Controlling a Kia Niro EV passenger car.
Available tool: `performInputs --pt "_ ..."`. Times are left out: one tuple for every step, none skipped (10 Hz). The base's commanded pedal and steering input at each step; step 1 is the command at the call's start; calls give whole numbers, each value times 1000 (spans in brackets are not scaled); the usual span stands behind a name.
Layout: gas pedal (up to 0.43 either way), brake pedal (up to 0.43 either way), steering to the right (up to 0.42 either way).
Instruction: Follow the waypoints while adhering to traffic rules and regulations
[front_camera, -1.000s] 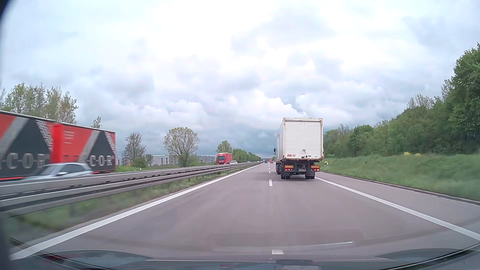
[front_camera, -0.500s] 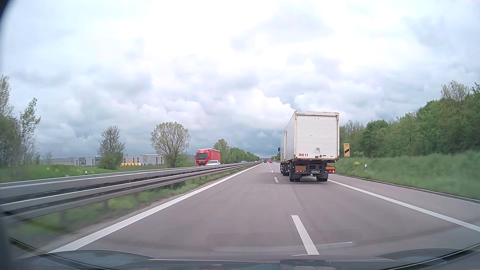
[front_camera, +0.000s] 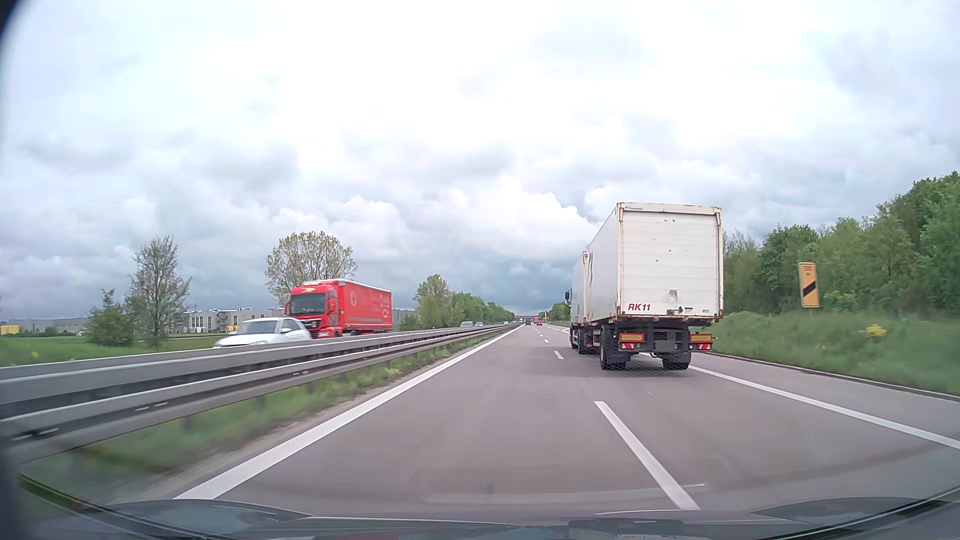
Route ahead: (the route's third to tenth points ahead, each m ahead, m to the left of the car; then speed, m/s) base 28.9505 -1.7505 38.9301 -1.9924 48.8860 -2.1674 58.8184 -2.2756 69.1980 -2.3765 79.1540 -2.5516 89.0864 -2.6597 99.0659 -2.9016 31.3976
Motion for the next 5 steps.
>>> performInputs --pt "681 12 3" --pt "681 12 3" --pt "681 12 3" --pt "681 12 3" --pt "681 12 3"
